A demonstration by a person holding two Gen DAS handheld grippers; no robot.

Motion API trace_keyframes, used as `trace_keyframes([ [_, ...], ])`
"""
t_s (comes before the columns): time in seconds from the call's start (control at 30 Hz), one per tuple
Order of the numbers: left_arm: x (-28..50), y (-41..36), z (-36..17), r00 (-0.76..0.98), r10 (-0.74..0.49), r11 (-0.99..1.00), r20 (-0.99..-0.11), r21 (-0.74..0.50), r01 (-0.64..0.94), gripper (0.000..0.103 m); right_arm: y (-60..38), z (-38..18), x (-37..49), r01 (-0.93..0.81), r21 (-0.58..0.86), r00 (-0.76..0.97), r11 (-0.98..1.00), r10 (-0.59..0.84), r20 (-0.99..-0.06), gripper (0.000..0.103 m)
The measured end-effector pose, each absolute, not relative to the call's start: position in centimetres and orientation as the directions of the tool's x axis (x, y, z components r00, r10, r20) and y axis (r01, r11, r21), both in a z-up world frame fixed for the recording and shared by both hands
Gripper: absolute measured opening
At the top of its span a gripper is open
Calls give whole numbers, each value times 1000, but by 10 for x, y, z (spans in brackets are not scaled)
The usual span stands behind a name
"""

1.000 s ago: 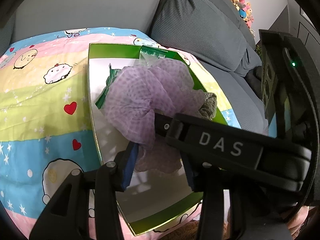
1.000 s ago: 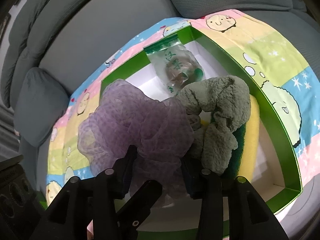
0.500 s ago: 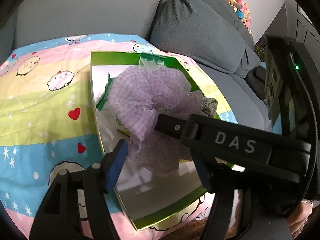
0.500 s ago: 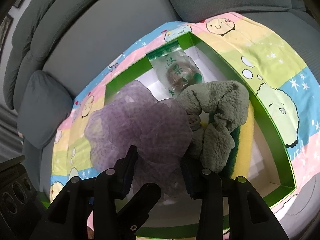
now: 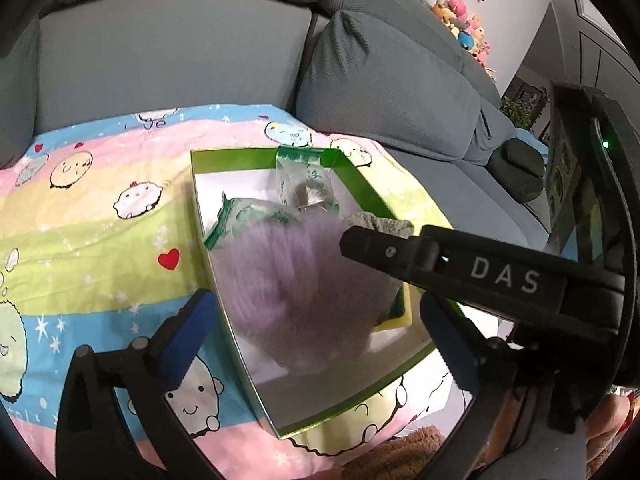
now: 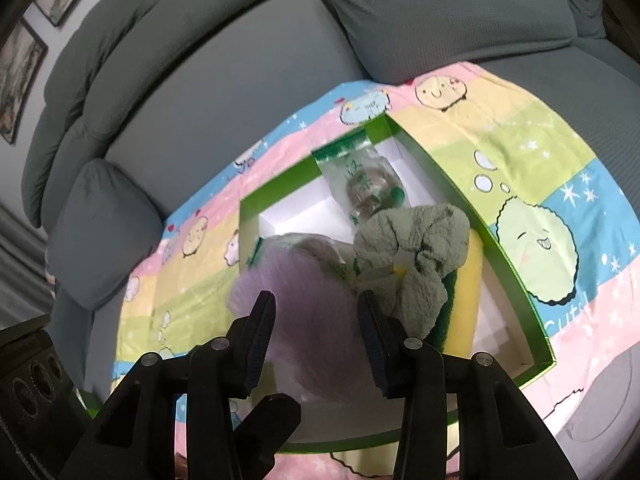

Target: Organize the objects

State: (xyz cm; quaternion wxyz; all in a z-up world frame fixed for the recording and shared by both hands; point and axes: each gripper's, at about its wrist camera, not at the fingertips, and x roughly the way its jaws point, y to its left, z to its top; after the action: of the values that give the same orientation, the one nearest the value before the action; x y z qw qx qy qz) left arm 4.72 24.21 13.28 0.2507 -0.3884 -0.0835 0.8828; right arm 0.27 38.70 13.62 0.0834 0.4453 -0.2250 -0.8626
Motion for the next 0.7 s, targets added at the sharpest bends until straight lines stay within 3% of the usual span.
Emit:
trace_keyframes([
  [0.5, 64, 236, 156, -616, 512, -858, -599, -317, -404, 102, 396, 164, 23, -53, 460, -676, -886, -307, -670, 60],
  [0.7, 68, 234, 163, -634, 502, -864, -589, -299, -406, 102, 401, 172, 31, -59, 454, -701, -889, -287, -653, 61],
])
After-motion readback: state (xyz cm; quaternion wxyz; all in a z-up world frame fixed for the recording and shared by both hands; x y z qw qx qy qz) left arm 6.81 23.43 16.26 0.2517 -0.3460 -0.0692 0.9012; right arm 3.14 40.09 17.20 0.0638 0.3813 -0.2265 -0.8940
